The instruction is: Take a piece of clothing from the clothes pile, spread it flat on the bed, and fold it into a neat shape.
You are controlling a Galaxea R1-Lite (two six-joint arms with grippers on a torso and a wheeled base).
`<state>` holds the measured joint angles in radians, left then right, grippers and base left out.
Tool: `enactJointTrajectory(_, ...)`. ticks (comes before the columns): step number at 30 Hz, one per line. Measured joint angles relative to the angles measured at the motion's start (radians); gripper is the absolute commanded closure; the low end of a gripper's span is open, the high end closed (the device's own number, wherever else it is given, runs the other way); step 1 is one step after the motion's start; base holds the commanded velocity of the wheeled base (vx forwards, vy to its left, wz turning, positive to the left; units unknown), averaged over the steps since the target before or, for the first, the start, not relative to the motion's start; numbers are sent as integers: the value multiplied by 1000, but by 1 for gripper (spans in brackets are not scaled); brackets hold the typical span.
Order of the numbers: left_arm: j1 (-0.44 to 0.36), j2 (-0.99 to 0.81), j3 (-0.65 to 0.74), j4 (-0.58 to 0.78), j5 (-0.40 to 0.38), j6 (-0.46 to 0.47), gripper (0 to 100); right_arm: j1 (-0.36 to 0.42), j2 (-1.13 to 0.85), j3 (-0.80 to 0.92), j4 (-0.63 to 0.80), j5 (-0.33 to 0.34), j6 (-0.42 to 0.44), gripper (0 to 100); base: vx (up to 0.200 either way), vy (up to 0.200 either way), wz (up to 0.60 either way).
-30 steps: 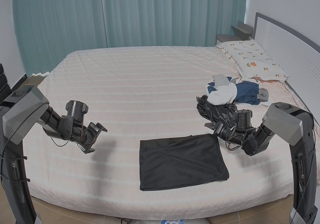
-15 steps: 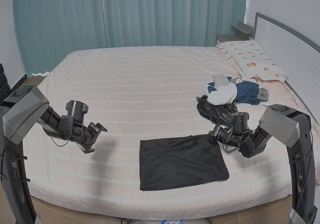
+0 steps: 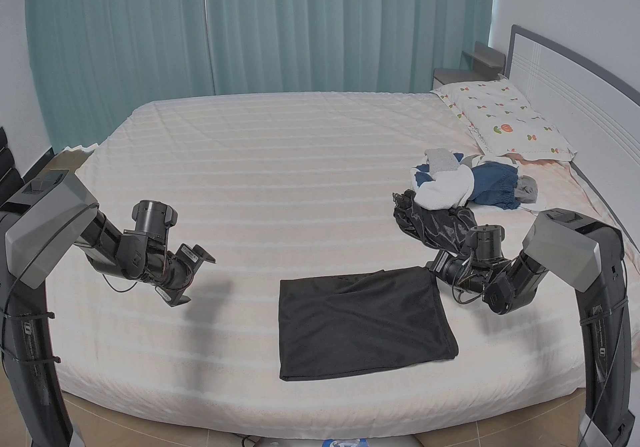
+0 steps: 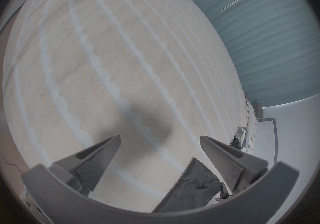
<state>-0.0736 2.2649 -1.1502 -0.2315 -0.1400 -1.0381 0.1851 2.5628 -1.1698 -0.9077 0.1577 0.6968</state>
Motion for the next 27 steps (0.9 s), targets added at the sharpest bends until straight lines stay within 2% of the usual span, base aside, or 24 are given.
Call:
enactJointTrajectory(24,0,0,0,0,0,0,0,-33,8,3,0,-18,10,100,0,0,0)
enactJointTrajectory(25,0,0,0,0,0,0,0,-31,8,6,-1,-18,10,0,0,0,0)
enactJointTrajectory(27,0,0,0,0,0,0,0,-29,7,12,-2,-18,11,0,0,0,0)
